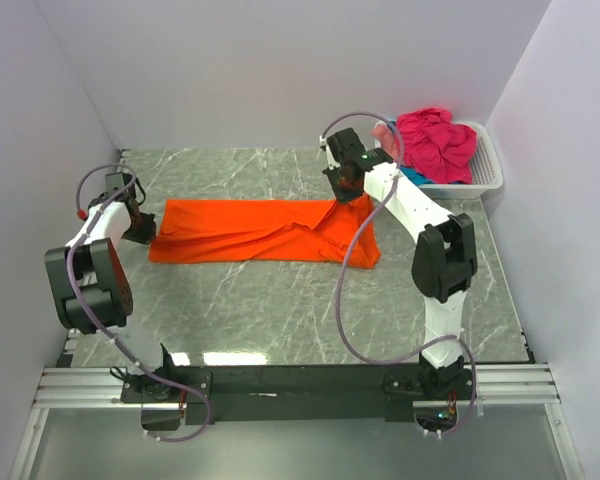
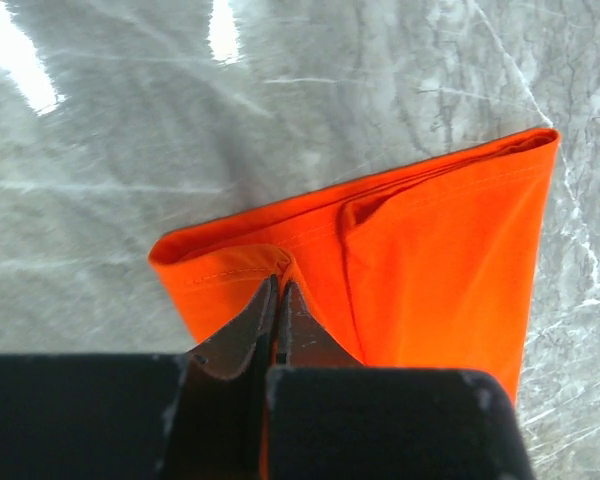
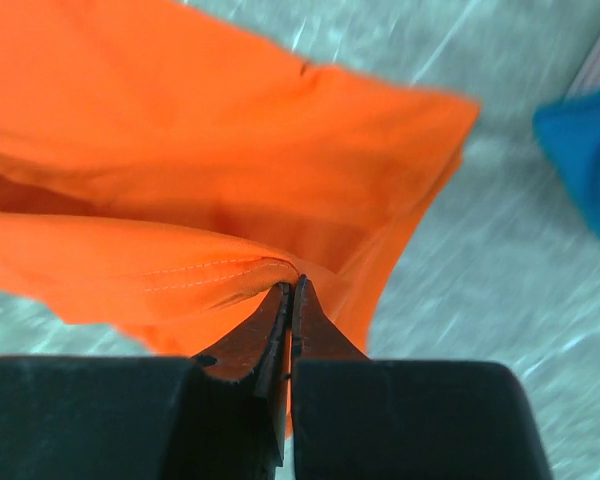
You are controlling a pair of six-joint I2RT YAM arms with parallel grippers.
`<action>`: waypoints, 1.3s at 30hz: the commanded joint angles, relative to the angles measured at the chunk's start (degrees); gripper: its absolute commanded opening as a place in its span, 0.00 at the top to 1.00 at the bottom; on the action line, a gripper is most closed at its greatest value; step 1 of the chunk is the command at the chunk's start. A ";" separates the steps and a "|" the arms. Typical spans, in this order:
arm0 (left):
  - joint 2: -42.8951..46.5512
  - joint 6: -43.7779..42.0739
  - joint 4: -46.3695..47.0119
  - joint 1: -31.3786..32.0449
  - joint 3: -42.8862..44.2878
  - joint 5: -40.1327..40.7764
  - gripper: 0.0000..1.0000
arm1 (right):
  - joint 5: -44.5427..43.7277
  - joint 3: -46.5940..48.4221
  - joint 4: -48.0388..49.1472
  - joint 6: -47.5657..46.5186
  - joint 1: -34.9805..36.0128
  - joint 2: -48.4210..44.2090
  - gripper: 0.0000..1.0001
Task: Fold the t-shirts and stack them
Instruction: Fold the tshirt
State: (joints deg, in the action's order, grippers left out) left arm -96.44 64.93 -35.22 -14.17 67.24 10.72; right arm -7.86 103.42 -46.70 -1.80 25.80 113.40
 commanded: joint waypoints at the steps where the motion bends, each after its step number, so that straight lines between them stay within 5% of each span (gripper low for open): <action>1: -3.21 -1.82 2.97 0.64 3.42 -0.96 0.98 | -0.84 5.47 0.72 -11.70 -1.02 3.22 1.00; 4: -4.97 -1.73 2.79 1.08 4.47 -0.53 0.87 | 0.21 6.09 3.44 -18.64 -0.93 6.47 0.99; 5: -5.16 -1.47 2.62 1.17 4.91 -0.26 0.77 | 0.12 6.53 3.98 -19.72 -0.93 7.17 0.92; 10: -4.37 -0.85 1.82 1.34 6.32 2.72 0.61 | -3.30 12.41 8.36 -19.22 -1.10 11.83 0.80; 12: -4.02 -1.55 0.17 1.43 8.42 2.73 0.35 | -5.75 13.65 9.86 -15.80 -1.02 12.28 0.71; 14: -3.75 -2.09 -1.42 1.78 9.83 3.25 0.20 | -6.91 14.09 11.45 -13.15 -1.10 11.40 0.42; 15: -2.88 -2.26 -2.56 2.04 10.71 3.69 0.02 | -5.78 13.92 11.54 -11.22 -1.10 10.79 0.11; 28: 2.40 -5.60 -2.13 8.99 9.92 2.38 0.01 | 21.97 -14.72 19.00 16.21 -0.93 -5.04 0.06; 39: 6.70 -7.71 0.06 8.90 1.23 5.63 0.00 | 27.45 -6.92 20.33 18.67 0.83 6.03 0.05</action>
State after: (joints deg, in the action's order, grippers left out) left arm -93.47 58.98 -35.88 -4.80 69.71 13.85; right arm 16.78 92.51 -29.04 15.20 26.11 118.04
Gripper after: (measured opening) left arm 0.995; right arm 0.951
